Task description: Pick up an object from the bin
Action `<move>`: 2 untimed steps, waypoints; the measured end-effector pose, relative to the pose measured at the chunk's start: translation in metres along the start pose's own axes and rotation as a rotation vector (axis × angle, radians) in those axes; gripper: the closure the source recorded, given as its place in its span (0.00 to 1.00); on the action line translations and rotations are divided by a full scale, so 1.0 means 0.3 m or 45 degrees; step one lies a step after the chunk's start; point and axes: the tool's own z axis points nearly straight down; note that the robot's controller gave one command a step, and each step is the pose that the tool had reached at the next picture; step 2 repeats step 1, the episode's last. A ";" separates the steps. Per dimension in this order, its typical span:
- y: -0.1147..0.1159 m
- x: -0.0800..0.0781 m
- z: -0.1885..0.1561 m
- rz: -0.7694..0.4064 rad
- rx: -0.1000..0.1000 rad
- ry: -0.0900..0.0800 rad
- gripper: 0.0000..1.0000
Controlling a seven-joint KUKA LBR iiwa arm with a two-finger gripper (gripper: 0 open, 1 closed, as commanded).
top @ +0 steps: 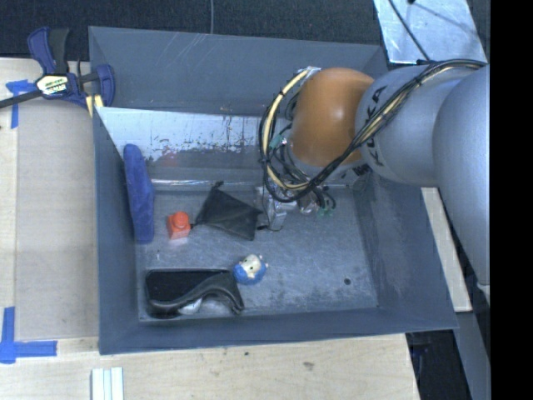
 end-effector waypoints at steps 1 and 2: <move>0.001 -0.014 -0.594 -0.024 0.002 -0.009 1.00; 0.001 -0.014 -0.594 -0.024 0.002 -0.009 1.00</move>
Offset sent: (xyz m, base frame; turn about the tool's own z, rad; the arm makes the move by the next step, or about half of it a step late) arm 0.0002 0.0010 0.1719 -0.0196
